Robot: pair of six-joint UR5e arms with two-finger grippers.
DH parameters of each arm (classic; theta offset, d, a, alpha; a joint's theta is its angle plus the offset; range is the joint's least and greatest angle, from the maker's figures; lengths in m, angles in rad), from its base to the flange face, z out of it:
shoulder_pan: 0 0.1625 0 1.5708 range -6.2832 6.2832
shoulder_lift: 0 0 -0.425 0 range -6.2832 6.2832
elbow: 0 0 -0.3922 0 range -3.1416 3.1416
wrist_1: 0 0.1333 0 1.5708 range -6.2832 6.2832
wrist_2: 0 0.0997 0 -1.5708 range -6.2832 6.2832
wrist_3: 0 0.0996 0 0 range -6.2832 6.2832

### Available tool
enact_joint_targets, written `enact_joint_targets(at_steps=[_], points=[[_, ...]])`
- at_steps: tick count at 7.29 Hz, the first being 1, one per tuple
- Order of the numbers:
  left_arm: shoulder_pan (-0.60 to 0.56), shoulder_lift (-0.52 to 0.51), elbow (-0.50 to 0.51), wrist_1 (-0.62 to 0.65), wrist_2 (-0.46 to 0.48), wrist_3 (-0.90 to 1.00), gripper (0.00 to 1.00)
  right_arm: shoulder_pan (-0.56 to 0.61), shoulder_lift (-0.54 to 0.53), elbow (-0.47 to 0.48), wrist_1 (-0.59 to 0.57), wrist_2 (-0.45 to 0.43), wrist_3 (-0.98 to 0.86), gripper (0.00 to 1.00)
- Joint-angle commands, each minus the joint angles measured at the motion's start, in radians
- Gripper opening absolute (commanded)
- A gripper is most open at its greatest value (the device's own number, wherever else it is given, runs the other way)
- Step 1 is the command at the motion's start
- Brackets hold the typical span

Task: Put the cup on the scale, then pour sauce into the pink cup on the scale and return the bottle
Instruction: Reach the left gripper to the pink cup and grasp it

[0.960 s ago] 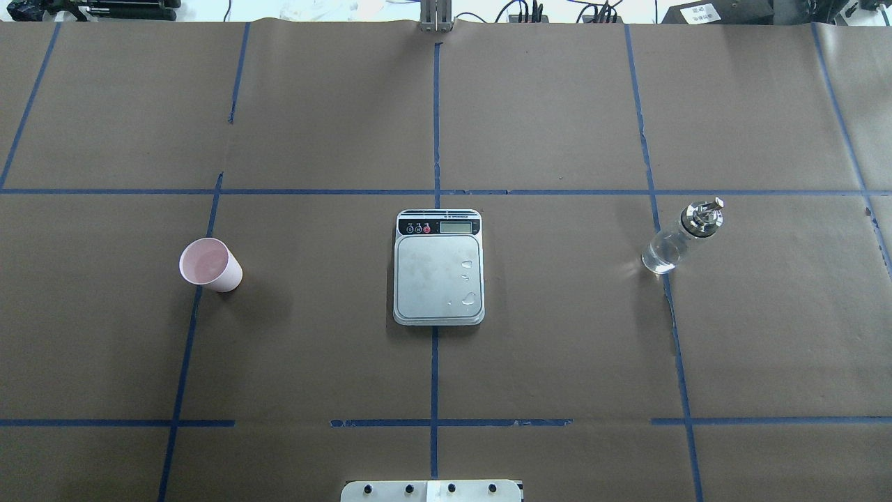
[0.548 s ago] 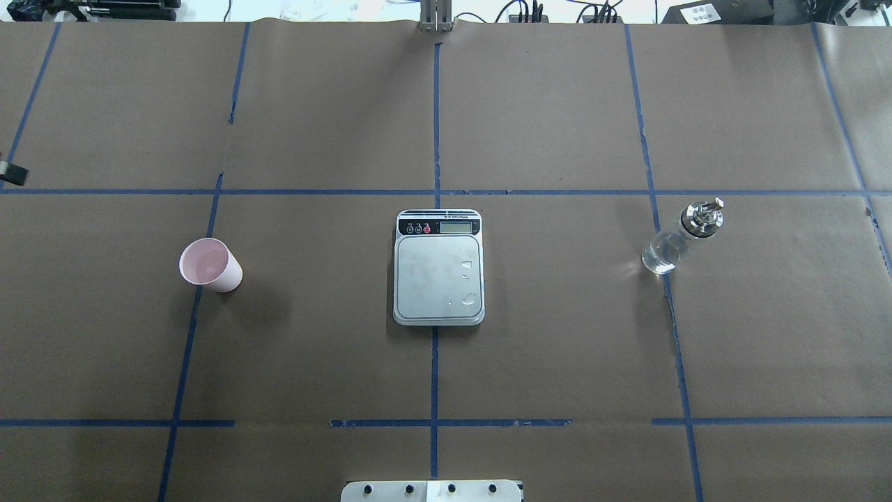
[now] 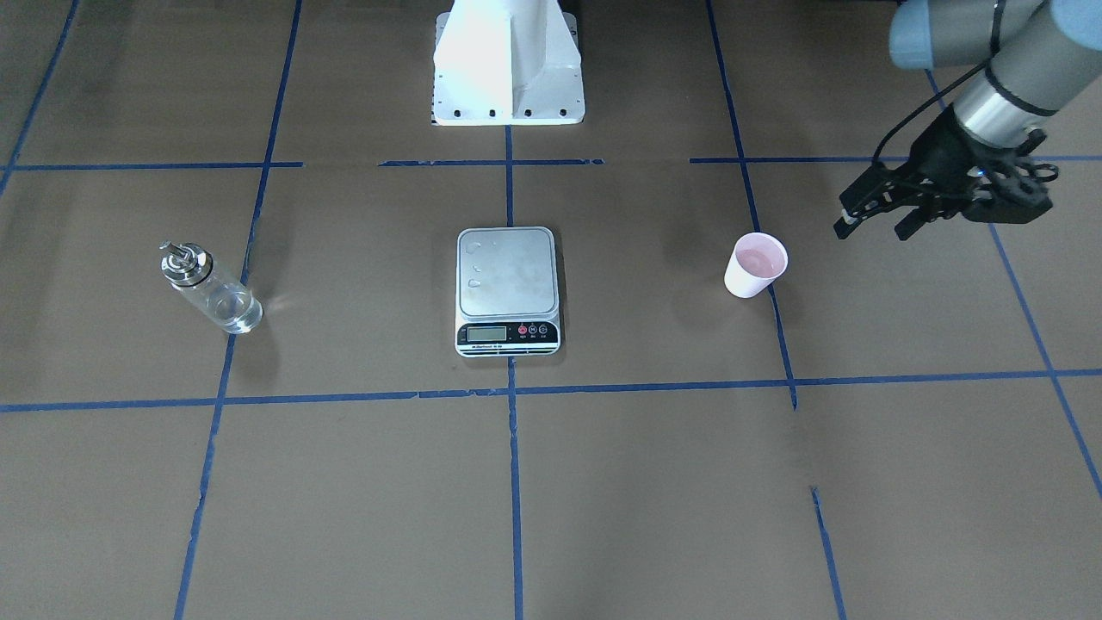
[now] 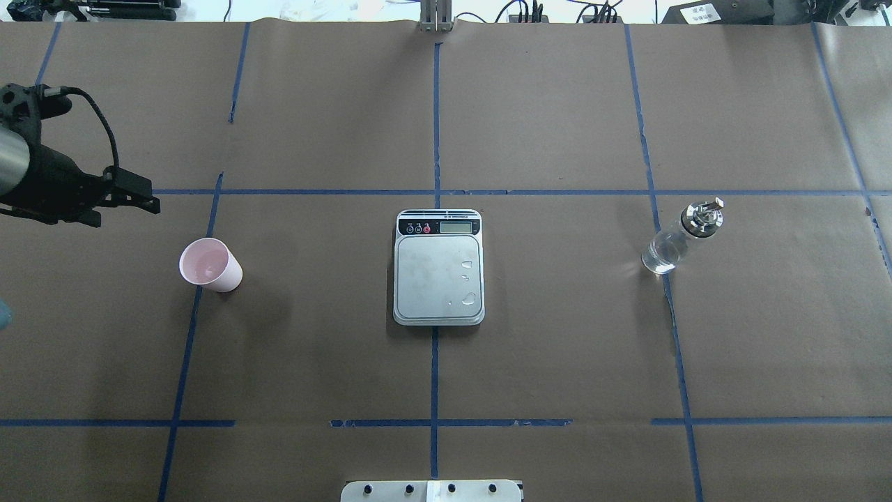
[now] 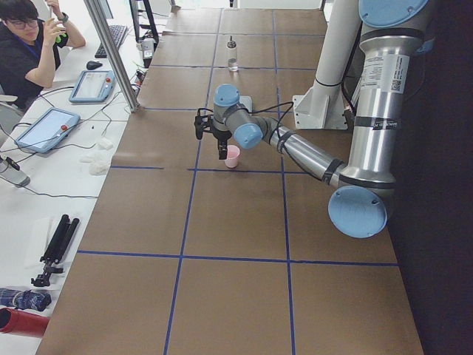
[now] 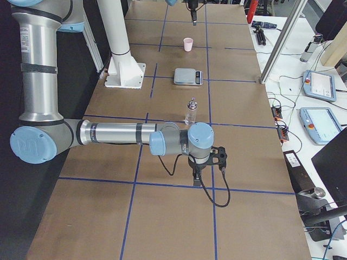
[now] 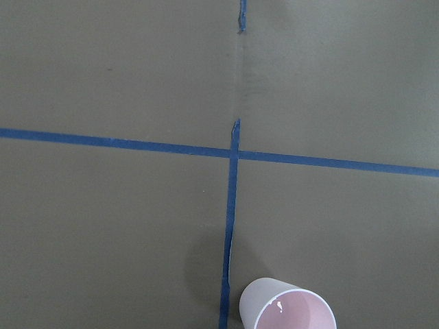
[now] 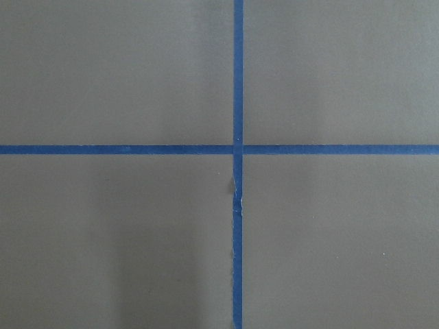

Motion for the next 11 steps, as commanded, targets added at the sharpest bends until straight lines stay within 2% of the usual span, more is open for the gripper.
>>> enact_joint_targets(at_steps=[1,3,8,9,10,11], points=[[0.137,0.002,0.015,-0.025,0.108,-0.153,1.0,0.0,0.002,0.033,0.013,0.003,0.001,1.0],[0.168,-0.009,0.075,-0.048,0.135,-0.153,1.0,0.0,0.002,0.041,0.015,0.001,0.001,1.0],[0.196,-0.018,0.108,-0.05,0.135,-0.143,0.96,0.0,0.002,0.05,0.013,0.021,0.003,1.0],[0.208,-0.018,0.111,-0.049,0.137,-0.143,0.74,0.0,0.003,0.05,0.015,0.03,0.003,1.0],[0.216,-0.02,0.111,-0.047,0.137,-0.143,0.4,0.0,0.003,0.05,0.015,0.034,0.001,1.0],[0.216,-0.02,0.112,-0.047,0.137,-0.143,0.13,0.0,0.003,0.05,0.015,0.035,0.001,1.0]])
